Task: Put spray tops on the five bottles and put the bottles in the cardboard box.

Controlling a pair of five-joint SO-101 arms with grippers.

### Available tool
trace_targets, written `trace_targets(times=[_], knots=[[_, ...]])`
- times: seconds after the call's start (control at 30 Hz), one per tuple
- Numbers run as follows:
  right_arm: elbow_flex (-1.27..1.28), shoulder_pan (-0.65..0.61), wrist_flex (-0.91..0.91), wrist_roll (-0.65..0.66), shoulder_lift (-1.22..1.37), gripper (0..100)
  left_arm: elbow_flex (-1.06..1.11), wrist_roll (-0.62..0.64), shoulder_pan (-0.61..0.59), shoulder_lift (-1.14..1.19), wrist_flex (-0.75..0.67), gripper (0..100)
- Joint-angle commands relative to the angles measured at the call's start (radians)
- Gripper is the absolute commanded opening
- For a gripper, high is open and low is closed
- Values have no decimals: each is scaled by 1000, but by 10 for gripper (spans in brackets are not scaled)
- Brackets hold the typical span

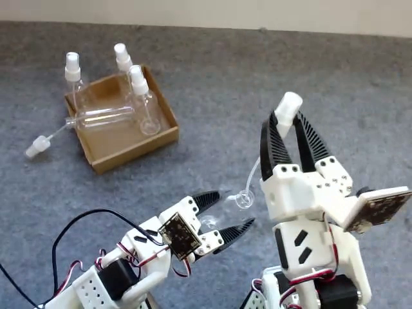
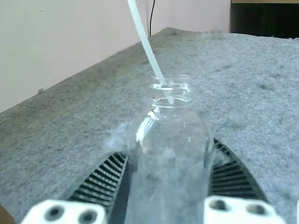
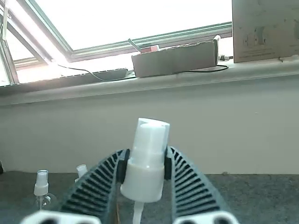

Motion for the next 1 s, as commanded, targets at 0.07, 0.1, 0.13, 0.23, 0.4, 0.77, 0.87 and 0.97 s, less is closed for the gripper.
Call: trace_targets(times=[0.07, 0.1, 0.13, 0.23, 0.4, 0.77, 0.87, 0.97], knots=[[122, 7, -16, -11, -131, 13, 16, -9, 10, -15, -3, 88], [139, 7, 8, -9, -147, 13, 16, -9, 10, -15, -3, 88], [148, 1, 33, -9, -159, 14, 16, -8, 10, -15, -3, 88], [159, -58, 104, 49, -174, 14, 16, -8, 10, -15, -5, 88], [154, -206, 220, 157, -179, 14, 8, -6, -50, -15, -6, 88], [153, -251, 390, 158, -179, 81, 16, -6, -154, -15, -77, 88], [153, -268, 409, 158, -179, 110, 16, -6, -163, -15, -77, 88], [151, -272, 420, 160, -179, 110, 16, -6, -165, -15, -77, 88]])
